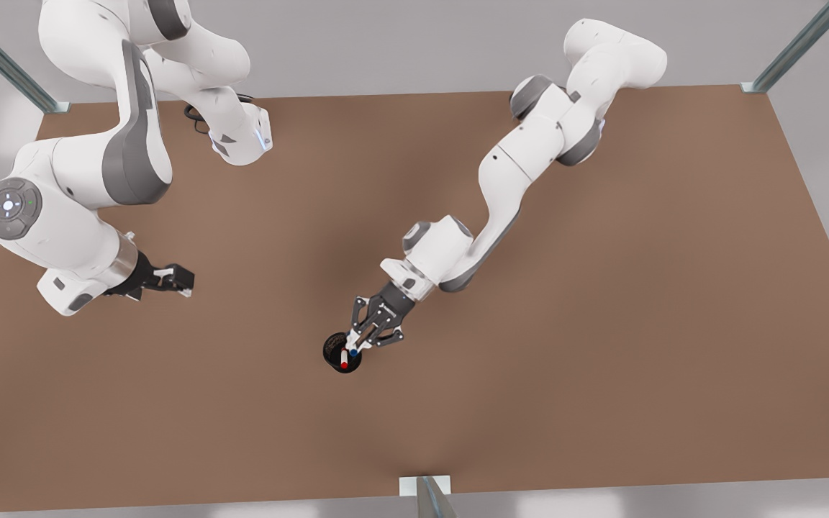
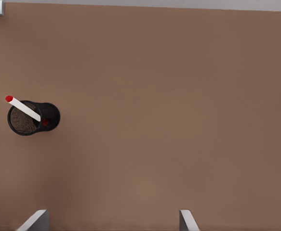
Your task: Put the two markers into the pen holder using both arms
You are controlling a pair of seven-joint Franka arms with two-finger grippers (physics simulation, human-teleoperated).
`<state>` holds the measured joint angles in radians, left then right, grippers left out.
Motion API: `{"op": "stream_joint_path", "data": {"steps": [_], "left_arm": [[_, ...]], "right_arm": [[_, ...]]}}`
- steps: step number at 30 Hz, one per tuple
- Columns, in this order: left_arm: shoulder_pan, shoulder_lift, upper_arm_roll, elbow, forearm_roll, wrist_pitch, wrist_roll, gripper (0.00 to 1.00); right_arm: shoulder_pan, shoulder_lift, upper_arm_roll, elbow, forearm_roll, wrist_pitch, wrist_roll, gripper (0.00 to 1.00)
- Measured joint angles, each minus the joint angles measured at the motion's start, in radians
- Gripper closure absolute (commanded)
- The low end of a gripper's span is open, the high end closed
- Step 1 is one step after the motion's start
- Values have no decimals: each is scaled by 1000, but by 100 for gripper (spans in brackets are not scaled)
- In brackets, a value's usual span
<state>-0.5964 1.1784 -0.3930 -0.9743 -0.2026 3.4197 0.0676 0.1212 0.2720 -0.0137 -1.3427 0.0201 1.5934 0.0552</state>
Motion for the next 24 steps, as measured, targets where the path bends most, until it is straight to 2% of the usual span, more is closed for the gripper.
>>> {"op": "stream_joint_path", "data": {"steps": [15,24], "left_arm": [[-26,84,0,93,51,33,8,79],[-44,106,36,130,162,33,12,79]], "right_arm": [[2,6,2,0,1,-12,-100,0],[2,9,4,0,0,-13,-130,0]]}}
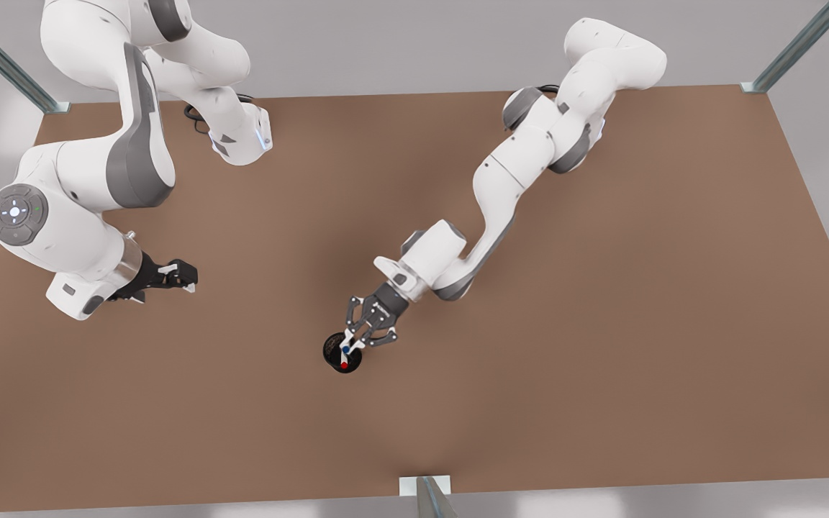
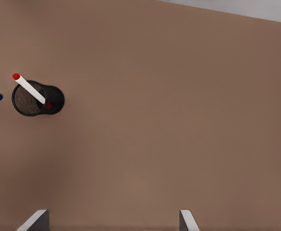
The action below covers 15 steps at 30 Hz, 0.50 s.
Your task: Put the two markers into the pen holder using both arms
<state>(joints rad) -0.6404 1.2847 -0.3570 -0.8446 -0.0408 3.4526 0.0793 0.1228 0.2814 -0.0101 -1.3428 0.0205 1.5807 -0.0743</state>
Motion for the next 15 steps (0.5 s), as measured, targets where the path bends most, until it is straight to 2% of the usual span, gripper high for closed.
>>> {"op": "stream_joint_path", "data": {"steps": [15], "left_arm": [[-18,27,-2,0,19,23,3,79]], "right_arm": [[2,4,2,0,-1,0,-24,0]]}}
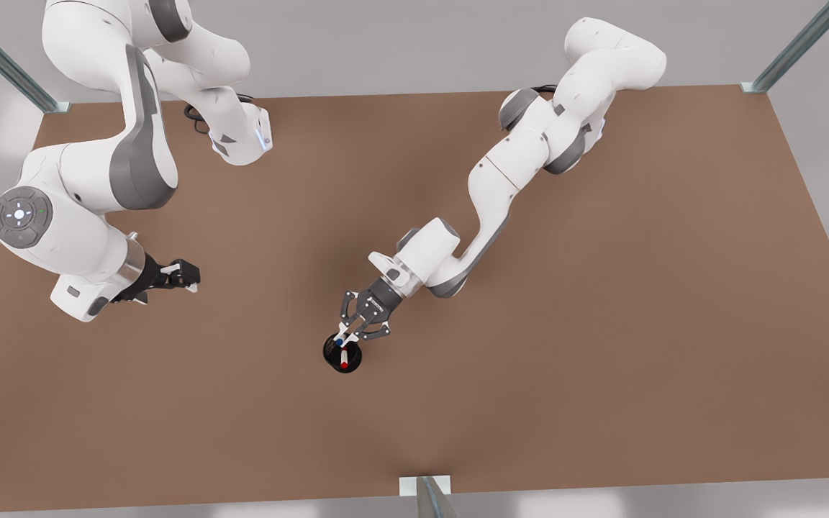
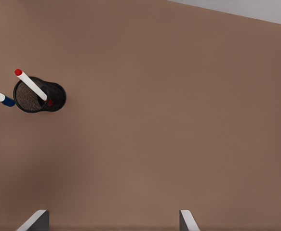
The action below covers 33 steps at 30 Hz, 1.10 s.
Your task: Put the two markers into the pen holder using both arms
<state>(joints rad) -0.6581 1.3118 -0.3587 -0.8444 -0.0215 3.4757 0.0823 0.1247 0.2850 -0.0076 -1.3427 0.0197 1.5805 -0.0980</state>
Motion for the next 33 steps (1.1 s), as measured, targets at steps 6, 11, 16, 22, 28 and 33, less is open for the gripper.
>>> {"op": "stream_joint_path", "data": {"steps": [6,11,16,22,28,33], "left_arm": [[0,14,1,0,0,3,1,79],[3,14,0,4,1,3,1,76],[-8,8,-8,43,6,-1,-6,14],[83,-30,0,-37,-27,-25,-52,0],[606,-567,42,-129,-17,-927,-133,0],[657,-930,175,-259,119,-1571,-153,0]], "right_arm": [[0,0,0,0,0,0,-5,0],[-1,0,0,0,0,0,-8,0],[0,2,0,0,0,0,-11,0],[0,2,0,0,0,0,-13,0],[-2,1,-5,1,0,0,-14,0],[-10,0,-7,2,1,-1,-14,0]]}}
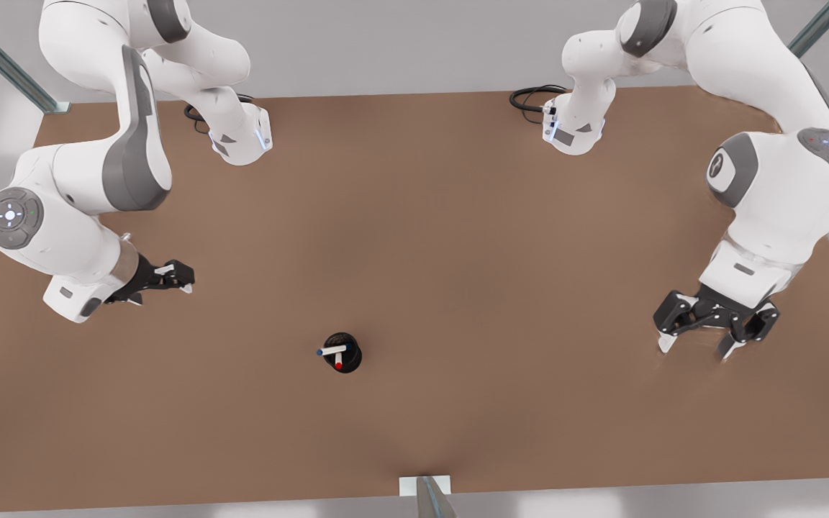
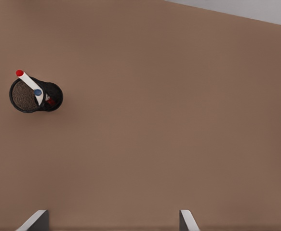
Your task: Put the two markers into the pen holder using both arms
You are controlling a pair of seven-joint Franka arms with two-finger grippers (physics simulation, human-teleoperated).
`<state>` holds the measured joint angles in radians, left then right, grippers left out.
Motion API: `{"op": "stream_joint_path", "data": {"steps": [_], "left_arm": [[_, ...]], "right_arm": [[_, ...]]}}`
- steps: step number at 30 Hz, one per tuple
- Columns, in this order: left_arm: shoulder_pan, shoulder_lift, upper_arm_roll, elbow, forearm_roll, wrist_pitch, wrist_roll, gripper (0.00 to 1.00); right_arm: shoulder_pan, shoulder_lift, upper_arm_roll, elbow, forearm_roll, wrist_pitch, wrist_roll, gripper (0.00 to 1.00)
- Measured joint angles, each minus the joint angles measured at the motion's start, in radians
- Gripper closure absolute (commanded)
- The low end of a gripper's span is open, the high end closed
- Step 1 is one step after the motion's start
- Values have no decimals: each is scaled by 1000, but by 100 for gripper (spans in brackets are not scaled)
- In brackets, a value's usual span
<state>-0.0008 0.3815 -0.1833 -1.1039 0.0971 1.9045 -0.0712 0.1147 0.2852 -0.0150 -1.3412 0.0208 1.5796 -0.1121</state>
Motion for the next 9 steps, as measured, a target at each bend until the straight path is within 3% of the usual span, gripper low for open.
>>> {"op": "stream_joint_path", "data": {"steps": [3,9], "left_arm": [[-21,-129,56,-167,-19,-187,-10,0],[-39,1,64,-126,-38,-396,-26,0]], "right_arm": [[1,0,1,0,0,0,6,0],[1,1,1,-4,-1,-9,23,0]]}}
